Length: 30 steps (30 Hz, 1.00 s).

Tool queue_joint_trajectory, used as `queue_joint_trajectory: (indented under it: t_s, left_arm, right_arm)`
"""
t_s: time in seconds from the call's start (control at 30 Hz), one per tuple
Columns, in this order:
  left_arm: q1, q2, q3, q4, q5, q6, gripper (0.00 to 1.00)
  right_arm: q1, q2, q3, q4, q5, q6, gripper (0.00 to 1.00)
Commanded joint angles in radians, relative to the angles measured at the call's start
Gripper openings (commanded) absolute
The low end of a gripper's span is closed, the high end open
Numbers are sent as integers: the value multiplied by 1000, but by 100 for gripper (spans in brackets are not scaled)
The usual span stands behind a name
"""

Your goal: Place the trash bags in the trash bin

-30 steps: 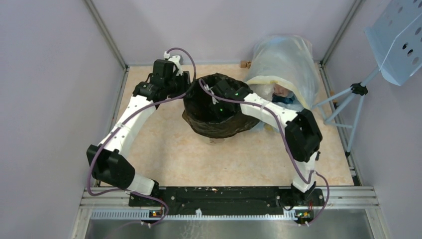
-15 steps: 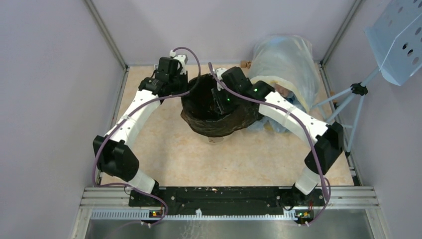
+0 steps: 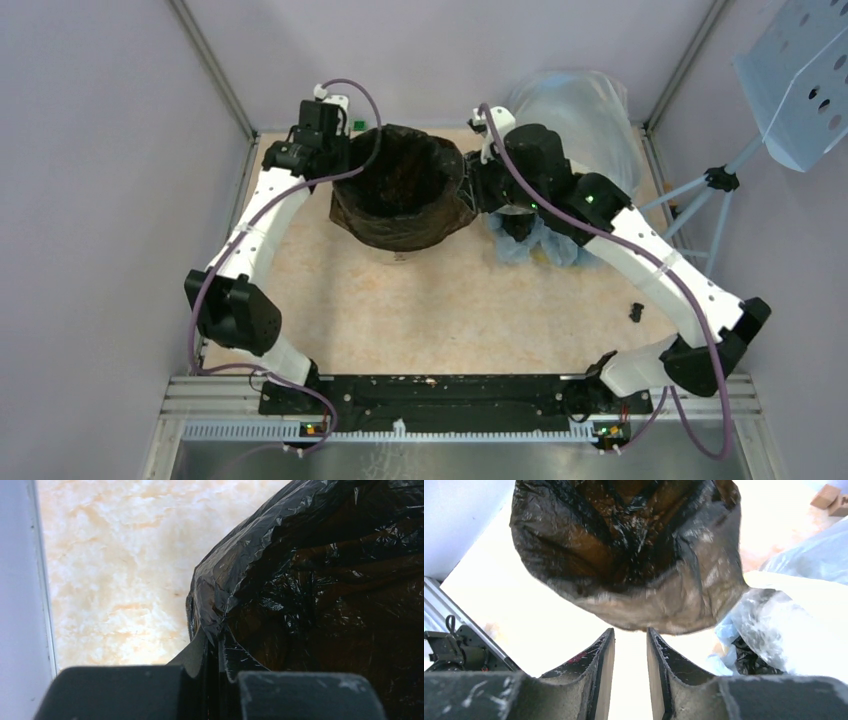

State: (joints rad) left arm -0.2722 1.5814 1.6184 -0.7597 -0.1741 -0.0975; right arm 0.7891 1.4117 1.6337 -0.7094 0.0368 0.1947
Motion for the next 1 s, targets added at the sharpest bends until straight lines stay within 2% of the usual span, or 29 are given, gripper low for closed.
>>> queue_joint_trajectory:
  t_s: [0.0,0.23,0.5,0.83,0.97]
  left_arm:
    - [94,61,91,53,15,-13,0]
    - [236,203,219,41,112,-59,0]
    - [342,303,325,46,84,-70,0]
    - [402,397,444,29,130,-89,1]
    - [403,425,512,21,168,-108,8]
  right_arm:
    - [1,-82,-70,51,53,11,31]
    - [-1,-212,-258,85,85,68,37]
    - [-5,-413,-543,139,201,180,39]
    - [-7,-649,-745,177,278,292,41]
    - [-7,-710,-797,200,260,299,42]
